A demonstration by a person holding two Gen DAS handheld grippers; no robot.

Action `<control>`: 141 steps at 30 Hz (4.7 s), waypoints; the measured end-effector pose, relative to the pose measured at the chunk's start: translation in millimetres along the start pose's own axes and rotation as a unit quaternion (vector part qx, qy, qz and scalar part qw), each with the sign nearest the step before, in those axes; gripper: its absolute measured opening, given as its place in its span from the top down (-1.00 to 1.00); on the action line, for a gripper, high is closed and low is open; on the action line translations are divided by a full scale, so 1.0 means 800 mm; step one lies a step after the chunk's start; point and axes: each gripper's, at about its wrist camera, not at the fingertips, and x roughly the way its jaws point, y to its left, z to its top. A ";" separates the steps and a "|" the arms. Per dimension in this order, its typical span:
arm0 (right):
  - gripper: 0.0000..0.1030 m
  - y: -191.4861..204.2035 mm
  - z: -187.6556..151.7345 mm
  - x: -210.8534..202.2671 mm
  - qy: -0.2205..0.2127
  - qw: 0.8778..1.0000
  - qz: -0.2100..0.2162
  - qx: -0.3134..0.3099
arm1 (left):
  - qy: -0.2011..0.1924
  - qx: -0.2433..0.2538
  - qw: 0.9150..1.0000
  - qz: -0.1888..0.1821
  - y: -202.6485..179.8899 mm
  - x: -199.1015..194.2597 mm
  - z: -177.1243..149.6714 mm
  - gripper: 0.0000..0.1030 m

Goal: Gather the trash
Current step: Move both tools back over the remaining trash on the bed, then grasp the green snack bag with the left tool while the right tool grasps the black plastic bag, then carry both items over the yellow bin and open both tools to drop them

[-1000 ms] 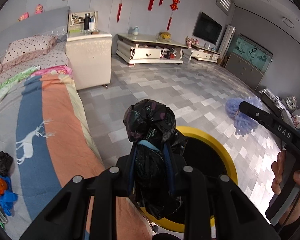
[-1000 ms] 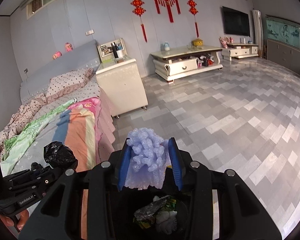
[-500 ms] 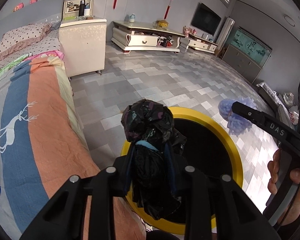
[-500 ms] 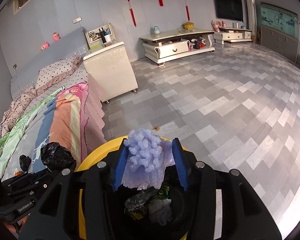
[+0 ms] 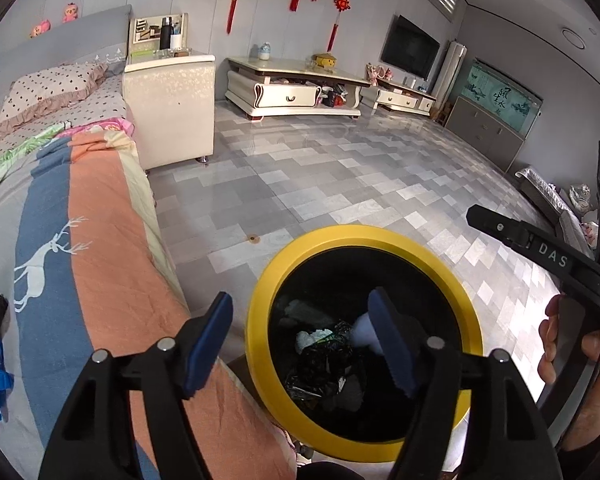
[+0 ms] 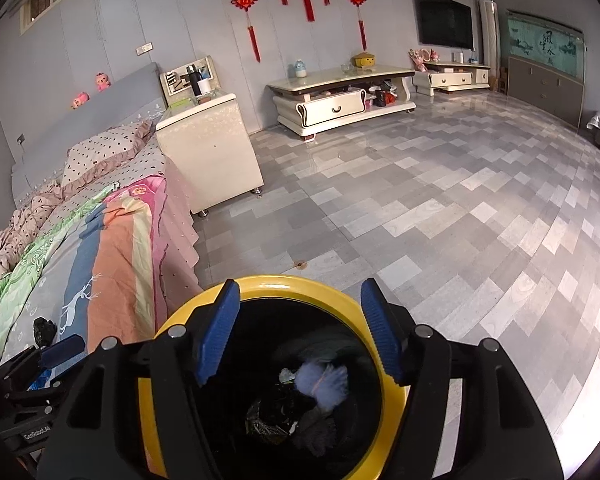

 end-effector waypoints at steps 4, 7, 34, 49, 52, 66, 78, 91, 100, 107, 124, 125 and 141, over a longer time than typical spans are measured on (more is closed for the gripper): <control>-0.19 0.017 0.001 -0.009 -0.003 1.000 0.017 -0.009 | -0.021 0.007 1.000 0.017 0.011 -0.026 -0.001 -0.46; -0.22 0.038 0.003 -0.016 -0.006 0.999 0.031 -0.020 | -0.036 0.002 0.999 0.030 0.029 -0.051 -0.003 -0.53; -0.33 0.386 -0.010 -0.065 0.000 0.965 0.202 -0.169 | -0.086 -0.130 0.959 0.237 0.321 -0.260 -0.093 -0.63; -0.33 0.564 -0.060 0.020 0.061 0.942 0.235 -0.232 | -0.053 -0.198 0.943 0.263 0.422 -0.274 -0.182 -0.63; -0.33 0.593 -0.077 0.049 0.077 0.938 0.235 -0.244 | -0.045 -0.208 0.942 0.260 0.434 -0.266 -0.198 -0.63; -0.37 0.692 -0.139 0.166 0.136 0.922 0.221 -0.286 | -0.028 -0.234 0.946 0.221 0.469 -0.226 -0.223 -0.63; -0.42 0.731 -0.175 0.220 0.161 0.908 0.218 -0.319 | -0.024 -0.239 0.956 0.168 0.468 -0.193 -0.232 -0.04; 0.36 0.787 -0.213 0.207 0.162 0.884 0.242 -0.366 | -0.031 -0.243 0.957 0.152 0.468 -0.201 -0.239 0.74; 0.45 0.763 -0.223 0.153 0.165 0.871 0.277 -0.370 | -0.043 -0.251 0.952 0.171 0.466 -0.238 -0.251 0.81; 0.45 0.717 -0.235 0.097 0.174 0.864 0.301 -0.365 | -0.045 -0.268 0.942 0.198 0.471 -0.272 -0.269 0.82; 0.46 0.566 -0.199 -0.039 0.132 0.880 0.326 -0.319 | -0.096 -0.251 0.926 0.264 0.445 -0.378 -0.260 0.82; 0.46 0.557 -0.190 -0.045 0.126 0.884 0.326 -0.311 | -0.101 -0.249 0.925 0.269 0.443 -0.384 -0.256 0.82; 0.46 0.444 -0.052 -0.128 0.010 0.917 0.329 -0.224 | -0.186 -0.180 0.920 0.296 0.375 -0.471 -0.136 0.82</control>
